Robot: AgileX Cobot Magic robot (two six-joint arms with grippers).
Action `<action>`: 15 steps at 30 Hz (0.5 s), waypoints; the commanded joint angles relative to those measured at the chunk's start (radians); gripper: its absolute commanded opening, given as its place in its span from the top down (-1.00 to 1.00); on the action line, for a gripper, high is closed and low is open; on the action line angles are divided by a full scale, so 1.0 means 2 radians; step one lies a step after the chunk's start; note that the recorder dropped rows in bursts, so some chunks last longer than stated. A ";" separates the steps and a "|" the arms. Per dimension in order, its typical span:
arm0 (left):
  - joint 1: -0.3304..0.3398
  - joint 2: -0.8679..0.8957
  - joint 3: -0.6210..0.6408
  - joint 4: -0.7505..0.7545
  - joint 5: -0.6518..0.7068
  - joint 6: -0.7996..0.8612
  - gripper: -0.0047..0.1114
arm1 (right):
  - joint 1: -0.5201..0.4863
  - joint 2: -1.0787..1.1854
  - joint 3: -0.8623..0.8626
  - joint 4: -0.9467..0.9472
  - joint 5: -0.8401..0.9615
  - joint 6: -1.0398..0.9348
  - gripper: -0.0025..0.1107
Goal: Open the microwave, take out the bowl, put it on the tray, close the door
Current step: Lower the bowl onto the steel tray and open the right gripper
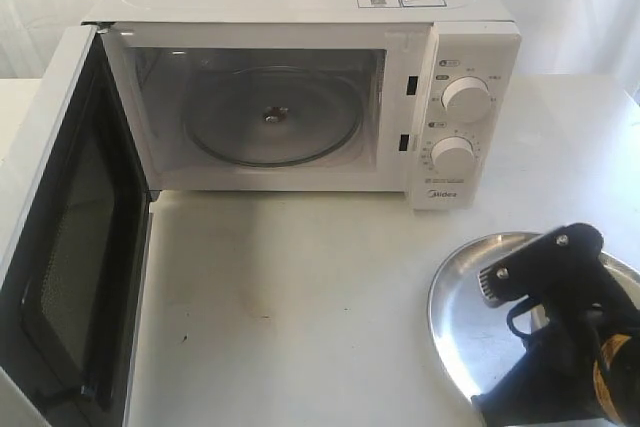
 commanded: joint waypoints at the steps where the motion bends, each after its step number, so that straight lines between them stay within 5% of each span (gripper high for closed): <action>1: -0.001 -0.001 -0.001 -0.004 -0.003 0.000 0.92 | 0.000 0.017 0.017 -0.018 0.003 0.024 0.96; 8: -0.001 -0.001 -0.001 -0.004 -0.003 0.000 0.92 | 0.000 0.029 0.020 -0.070 0.014 0.093 0.96; 15: -0.001 -0.001 -0.001 -0.004 -0.003 0.000 0.92 | 0.062 -0.007 0.091 -0.255 0.092 0.363 0.96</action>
